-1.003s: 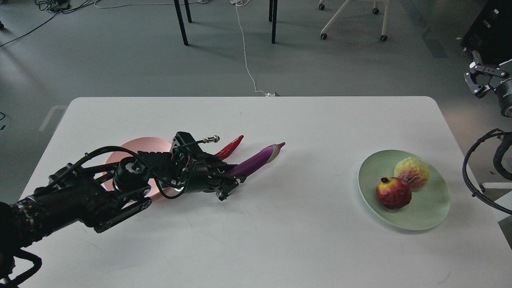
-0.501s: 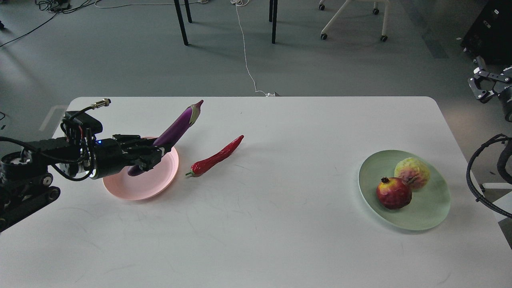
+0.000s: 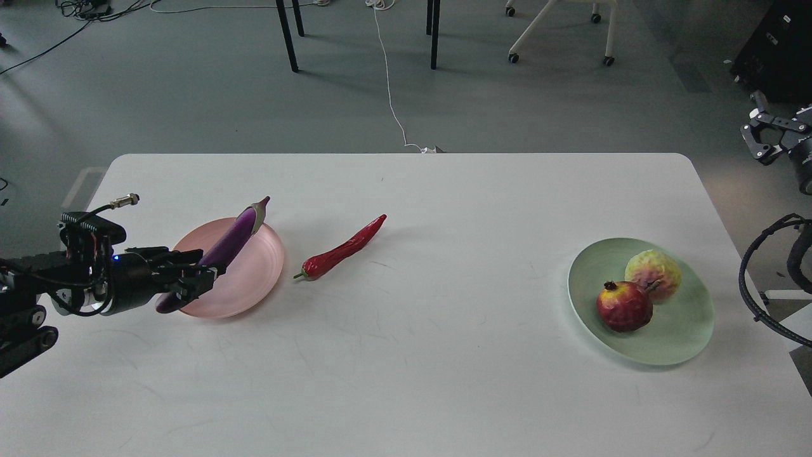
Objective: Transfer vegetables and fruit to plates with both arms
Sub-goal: 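Lift the eggplant and lower it onto the pink plate, then grasp the red chili pepper with the left gripper, then place the chili pepper onto the pink plate beside the eggplant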
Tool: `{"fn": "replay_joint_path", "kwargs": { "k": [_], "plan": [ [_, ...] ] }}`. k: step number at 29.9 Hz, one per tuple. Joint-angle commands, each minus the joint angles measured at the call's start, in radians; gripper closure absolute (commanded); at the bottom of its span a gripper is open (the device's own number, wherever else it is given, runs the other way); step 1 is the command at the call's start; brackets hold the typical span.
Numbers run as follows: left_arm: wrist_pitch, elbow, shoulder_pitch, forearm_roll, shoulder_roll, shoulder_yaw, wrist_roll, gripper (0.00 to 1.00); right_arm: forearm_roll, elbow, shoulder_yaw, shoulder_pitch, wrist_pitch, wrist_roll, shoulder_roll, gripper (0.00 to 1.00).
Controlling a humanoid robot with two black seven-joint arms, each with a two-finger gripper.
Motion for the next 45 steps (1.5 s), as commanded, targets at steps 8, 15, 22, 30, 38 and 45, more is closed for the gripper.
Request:
{"fn": "replay_joint_path", "kwargs": {
  "k": [8,15,22,30,38,45],
  "plan": [
    [-0.011,0.005,-0.150,0.001,-0.047,-0.002,0.001,0.21,0.000,-0.002,-0.001,-0.020,0.000,0.000,0.001,0.00],
    [-0.011,0.011,-0.280,0.148,-0.232,0.050,0.010,0.32,0.000,-0.004,0.001,-0.021,0.000,0.000,0.000,0.00],
    [-0.003,0.072,-0.272,0.249,-0.391,0.113,0.011,0.37,-0.003,-0.004,0.001,-0.037,0.000,0.000,-0.003,0.00],
    [0.024,0.201,-0.266,0.276,-0.452,0.216,0.011,0.48,-0.003,-0.004,-0.001,-0.046,0.000,0.000,-0.002,0.00],
    [0.028,0.246,-0.253,0.274,-0.454,0.225,0.007,0.75,-0.005,-0.002,-0.001,-0.046,0.000,0.000,-0.002,0.00],
    [0.057,0.200,-0.259,0.251,-0.423,0.206,-0.004,0.86,-0.006,-0.002,-0.001,-0.046,0.000,0.000,-0.003,0.00]
  ]
}}
